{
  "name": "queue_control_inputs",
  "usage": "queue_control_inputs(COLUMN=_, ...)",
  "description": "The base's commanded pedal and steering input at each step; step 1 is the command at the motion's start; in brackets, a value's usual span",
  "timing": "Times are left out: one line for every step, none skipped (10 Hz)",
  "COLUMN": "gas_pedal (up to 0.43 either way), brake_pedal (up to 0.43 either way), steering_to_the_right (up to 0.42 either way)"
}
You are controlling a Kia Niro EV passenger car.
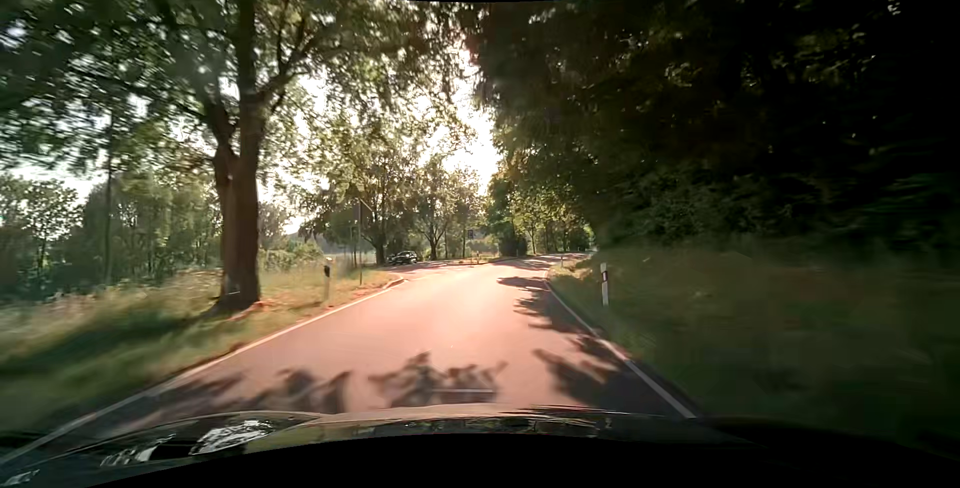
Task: Follow the waypoints while adhering to traffic rules and regulations
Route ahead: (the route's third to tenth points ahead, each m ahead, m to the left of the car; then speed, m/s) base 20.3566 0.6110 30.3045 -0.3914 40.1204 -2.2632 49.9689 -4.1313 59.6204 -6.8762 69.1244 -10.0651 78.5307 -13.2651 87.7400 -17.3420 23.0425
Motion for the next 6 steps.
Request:
queue_control_inputs(gas_pedal=0.177, brake_pedal=0.0, steering_to_the_right=0.028)
queue_control_inputs(gas_pedal=0.177, brake_pedal=0.0, steering_to_the_right=0.029)
queue_control_inputs(gas_pedal=0.177, brake_pedal=0.0, steering_to_the_right=0.029)
queue_control_inputs(gas_pedal=0.177, brake_pedal=0.0, steering_to_the_right=0.03)
queue_control_inputs(gas_pedal=0.177, brake_pedal=0.0, steering_to_the_right=0.03)
queue_control_inputs(gas_pedal=0.177, brake_pedal=0.0, steering_to_the_right=0.031)
